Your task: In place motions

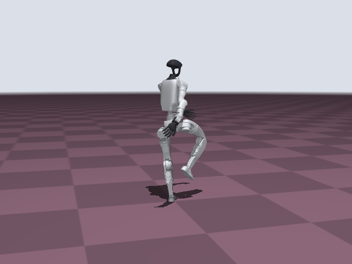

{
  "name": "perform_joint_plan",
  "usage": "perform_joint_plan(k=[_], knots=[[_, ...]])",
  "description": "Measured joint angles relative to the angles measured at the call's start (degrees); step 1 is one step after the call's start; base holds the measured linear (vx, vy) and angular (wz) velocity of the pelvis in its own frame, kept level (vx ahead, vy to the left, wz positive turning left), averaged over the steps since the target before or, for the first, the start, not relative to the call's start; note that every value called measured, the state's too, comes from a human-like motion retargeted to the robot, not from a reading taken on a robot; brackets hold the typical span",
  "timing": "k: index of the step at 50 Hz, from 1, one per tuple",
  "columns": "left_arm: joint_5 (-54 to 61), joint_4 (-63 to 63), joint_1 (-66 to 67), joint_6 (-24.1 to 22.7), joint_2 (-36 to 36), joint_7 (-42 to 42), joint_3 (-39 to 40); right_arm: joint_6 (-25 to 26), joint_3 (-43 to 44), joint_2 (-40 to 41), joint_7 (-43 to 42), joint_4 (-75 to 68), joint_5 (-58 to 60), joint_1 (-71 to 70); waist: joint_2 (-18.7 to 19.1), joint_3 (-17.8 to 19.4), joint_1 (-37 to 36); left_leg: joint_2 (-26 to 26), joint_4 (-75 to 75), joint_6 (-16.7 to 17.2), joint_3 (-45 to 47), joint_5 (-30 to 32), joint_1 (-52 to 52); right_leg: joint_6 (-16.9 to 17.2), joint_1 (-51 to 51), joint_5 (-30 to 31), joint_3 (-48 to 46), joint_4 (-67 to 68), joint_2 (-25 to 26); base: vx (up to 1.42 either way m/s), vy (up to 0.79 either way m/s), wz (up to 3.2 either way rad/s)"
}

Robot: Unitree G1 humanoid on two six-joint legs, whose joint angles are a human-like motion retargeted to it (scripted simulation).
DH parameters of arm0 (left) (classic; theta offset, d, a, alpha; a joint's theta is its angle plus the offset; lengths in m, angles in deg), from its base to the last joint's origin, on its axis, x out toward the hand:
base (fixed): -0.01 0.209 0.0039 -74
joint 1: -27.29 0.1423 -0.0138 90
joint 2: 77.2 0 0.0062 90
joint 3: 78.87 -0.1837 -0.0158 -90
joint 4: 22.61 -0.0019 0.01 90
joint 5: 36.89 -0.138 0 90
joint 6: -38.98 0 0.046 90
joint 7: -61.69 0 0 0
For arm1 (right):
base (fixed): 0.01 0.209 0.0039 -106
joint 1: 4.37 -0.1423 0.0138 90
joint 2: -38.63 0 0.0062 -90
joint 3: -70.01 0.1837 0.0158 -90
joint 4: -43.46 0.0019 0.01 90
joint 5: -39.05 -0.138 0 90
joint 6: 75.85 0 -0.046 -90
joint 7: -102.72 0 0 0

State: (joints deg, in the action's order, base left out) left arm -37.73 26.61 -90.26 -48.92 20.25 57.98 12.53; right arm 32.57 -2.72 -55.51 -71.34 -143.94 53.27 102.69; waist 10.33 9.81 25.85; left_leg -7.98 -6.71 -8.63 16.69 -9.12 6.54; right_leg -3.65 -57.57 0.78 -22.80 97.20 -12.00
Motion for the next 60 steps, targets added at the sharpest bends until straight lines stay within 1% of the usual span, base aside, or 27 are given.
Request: perform_joint_plan(k=[5,8,12,15,17,18,19,20,22,23,25,27,28,30,34,38,43,46,48,51,52,53,54,55,57,58,60], knots=[[1.0,0.9,-0.2,-1.6,0.9,0.6,-0.2,-0.1,-0.1,3.0,0.5,0.0,-3.2,-0.4,-1.7,-1.9,-1.9,0.3,-0.1,0.3,1.9,-0.9,-0.8,1.7,4.2,-0.4,1.4,-6.5,2.3,-0.01,-0.06,-0.3],[2.0,-3.7,3.4,-1.4,2.4,-2.4,0.7,-2.2,-4.2,5.5,4.7,0.0,-2.5,-5.8,-2.4,-4.0,-3.5,1.4,1.6,0.8,4.8,-1.2,-2.4,3.1,14.5,0.0,1.7,-17.4,5.0,0.08,-0.02,-0.73],[0.9,-13.8,10.4,-0.9,4.1,-3.3,1.1,-5.2,-11.2,10.0,5.8,4.5,0.0,-12.8,-3.3,-6.9,-6.6,3.3,2.5,1.3,8.7,-2.1,-4.6,4.4,30.2,1.6,4.2,-38.3,11.3,0.19,-0.05,-0.75],[-2.2,-26.9,16.6,0.3,5.7,-3.2,1.0,-8.6,-19.1,14.1,2.7,10.4,1.4,-18.3,-3.9,-9.7,-8.3,5.1,1.2,1.5,10.3,-3.2,-5.0,6.8,45.7,4.0,6.9,-63.6,15.8,0.31,-0.04,-0.26],[-5.8,-36.7,20.1,2.2,6.4,-4.1,2.9,-10.7,-24.1,16.4,2.2,14.0,1.8,-22.2,-5.6,-10.9,-8.6,7.7,-0.6,1.4,10.1,-3.8,-5.3,7.3,54.9,0.1,2.3,-78.9,14.5,0.34,-0.09,-0.15],[-7.8,-41.5,22.1,3.5,6.5,-4.4,4.6,-11.7,-26.4,17.6,2.8,15.8,1.7,-24.3,-6.4,-11.5,-10.0,8.7,-1.3,1.5,11.1,-3.9,-5.7,6.3,58.5,-4.8,-1.1,-84.1,13.6,0.38,-0.14,-1.06],[-9.6,-46.1,24.3,4.7,6.4,-4.3,6.9,-12.4,-28.4,19.0,4.5,17.3,1.2,-26.4,-7.4,-12.4,-12.0,9.4,-2.4,1.7,13.0,-3.2,-6.0,5.4,60.5,-6.5,-3.8,-87.8,12.6,0.41,-0.14,-1.67],[-11.5,-50.5,26.7,6.0,6.3,-4.1,9.7,-13.1,-30.2,20.4,6.6,18.6,0.6,-28.5,-8.6,-13.3,-14.3,9.9,-3.6,2.0,15.3,-2.2,-6.2,4.5,61.8,-6.6,-6.1,-90.8,11.4,0.36,-0.1,-1.74],[-11.9,-55.3,32.1,8.1,5.9,-4.6,14.3,-13.2,-31.8,23.1,11.1,21.6,-1.2,-33.2,-11.9,-14.5,-17.6,8.9,-13.7,1.4,19.6,4.1,-1.5,5.6,60.3,-4.8,-4.7,-92.6,7.3,0.17,-0.03,-1.37],[-10.8,-56.3,34.1,8.5,5.3,-5.5,16.3,-13.1,-32.0,24.5,12.4,23.5,-2.3,-36.2,-13.7,-13.7,-18.8,6.3,-24.0,0.7,20.4,8.7,4.2,6.1,58.9,-4.5,-2.3,-92.1,5.4,-0.12,-0.03,-0.87],[-7.5,-56.6,36.8,8.2,3.9,-7.0,19.2,-14.1,-32.2,26.5,12.5,28.6,-5.2,-42.7,-14.8,-8.5,-21.2,0.0,-42.5,-4.4,17.9,17.6,15.3,6.7,57.8,-4.3,2.2,-91.2,5.1,-0.34,-0.11,-0.59],[-4.2,-54.8,39.7,6.8,2.5,-7.8,19.9,-15.8,-32.2,26.3,13.1,34.2,-7.2,-48.0,-15.6,-2.8,-24.6,-2.4,-56.9,-6.3,11.6,13.9,25.4,5.2,59.4,-3.4,3.6,-92.1,6.6,-0.25,-0.27,-0.77],[-2.5,-54.0,41.6,6.2,1.7,-8.2,20.1,-16.4,-31.8,25.8,14.5,37.6,-6.9,-50.5,-15.5,0.0,-25.6,-8.2,-66.1,-6.4,11.6,9.0,28.6,3.6,61.2,-3.4,2.8,-92.7,8.7,-0.04,-0.31,-0.73],[-1.8,-55.3,42.7,6.0,1.1,-8.1,20.0,-16.7,-30.2,24.5,16.8,42.6,-2.5,-52.1,-15.3,1.9,-28.5,-14.6,-76.7,-6.4,11.0,4.5,34.9,2.2,62.2,-3.6,3.0,-92.4,9.9,0.0,-0.17,-0.52],[-4.4,-54.6,43.9,7.5,1.7,-5.8,23.9,-19.2,-30.6,22.7,12.6,48.9,2.1,-47.7,-18.0,2.7,-33.5,-11.1,-86.0,-6.3,10.8,1.3,49.7,0.7,58.8,-2.9,7.2,-89.8,7.2,0.0,-0.01,-0.02],[-3.2,-50.3,43.7,5.8,4.1,-10.7,26.0,-22.5,-31.9,21.6,12.1,49.1,-4.3,-42.4,-18.7,4.6,-35.6,-11.1,-87.9,-6.3,13.2,0.1,53.2,0.1,58.0,-3.1,8.5,-87.9,5.8,-0.05,-0.01,-0.03],[0.0,-50.2,40.3,5.1,6.1,-9.4,26.0,-23.4,-29.9,21.5,13.7,42.0,-3.0,-33.3,-16.6,0.8,-32.4,-11.1,-85.7,-6.1,10.7,0.6,49.5,1.3,57.6,-3.2,5.6,-88.5,6.3,0.06,0.04,0.58],[0.3,-47.8,37.8,4.8,6.6,-10.1,24.5,-22.6,-28.6,19.4,10.9,32.0,1.4,-29.4,-15.5,-1.8,-29.5,-7.8,-76.7,-4.6,8.7,1.4,39.5,2.3,58.1,-3.1,2.6,-90.1,6.6,0.05,-0.02,0.66],[0.1,-45.8,36.9,4.2,6.5,-10.2,22.8,-21.0,-27.3,18.0,9.3,23.4,5.3,-27.4,-15.2,-3.8,-27.5,-3.2,-66.7,-3.7,7.4,2.1,31.0,2.8,58.6,-3.1,0.4,-91.1,6.5,0.09,-0.05,0.5],[-1.1,-43.5,35.8,3.2,5.8,-9.2,19.8,-16.9,-25.2,15.7,8.5,11.0,10.0,-25.6,-14.8,-6.5,-25.2,6.9,-44.4,-1.2,2.8,4.7,17.3,3.7,59.0,-3.4,-1.3,-91.8,6.3,0.08,-0.02,0.32],[-1.7,-43.0,35.4,3.0,5.5,-8.5,18.9,-15.5,-24.5,14.8,8.7,8.0,11.2,-24.8,-14.4,-7.4,-24.6,9.5,-35.8,0.2,0.8,3.7,12.8,3.9,58.9,-3.6,-1.6,-91.9,6.6,0.0,0.0,0.0],[-2.4,-42.6,34.7,2.9,5.0,-7.7,17.7,-13.9,-23.8,13.5,9.1,4.8,12.5,-23.7,-13.4,-8.6,-24.1,12.2,-24.4,2.9,-2.0,-1.4,7.0,4.1,58.7,-3.9,-1.9,-92.0,7.7,0.0,0.0,0.0],[-3.4,-42.4,33.9,2.8,4.5,-6.9,16.5,-12.8,-22.8,12.1,9.5,2.7,13.4,-22.0,-12.1,-10.0,-23.3,13.7,-14.5,2.2,-0.7,-7.0,1.6,4.2,58.4,-4.3,-2.1,-92.4,9.1,0.08,0.02,0.26],[-4.4,-42.1,33.2,2.9,4.0,-6.1,15.2,-11.8,-21.6,10.7,9.7,1.0,14.2,-20.2,-10.7,-11.6,-22.4,14.7,-5.5,-0.3,2.4,-12.9,-3.7,4.4,58.1,-4.7,-2.2,-92.8,10.7,0.12,0.0,0.63],[-6.0,-41.9,32.7,3.0,3.9,-6.0,14.0,-11.3,-19.2,8.2,9.5,0.7,15.2,-16.2,-8.4,-16.0,-17.9,14.4,4.9,-1.2,2.8,-4.9,-4.9,5.3,56.9,-4.9,-4.6,-94.1,11.9,0.08,0.02,1.73],[-6.6,-42.0,32.2,3.2,3.9,-6.3,14.0,-11.2,-18.1,7.2,9.0,0.8,15.2,-14.8,-7.6,-18.8,-13.0,13.4,7.1,1.3,-1.0,-1.5,-3.4,6.1,55.5,-5.1,-8.9,-94.8,11.0,-0.12,0.03,2.36],[-7.0,-42.3,30.0,3.2,3.1,-6.4,14.4,-11.6,-14.8,6.5,6.7,1.5,13.6,-13.3,-6.4,-20.7,-10.0,9.9,5.9,4.9,2.7,-0.3,0.1,6.8,53.1,-4.9,-9.8,-95.8,11.7,-0.33,0.03,1.45]])
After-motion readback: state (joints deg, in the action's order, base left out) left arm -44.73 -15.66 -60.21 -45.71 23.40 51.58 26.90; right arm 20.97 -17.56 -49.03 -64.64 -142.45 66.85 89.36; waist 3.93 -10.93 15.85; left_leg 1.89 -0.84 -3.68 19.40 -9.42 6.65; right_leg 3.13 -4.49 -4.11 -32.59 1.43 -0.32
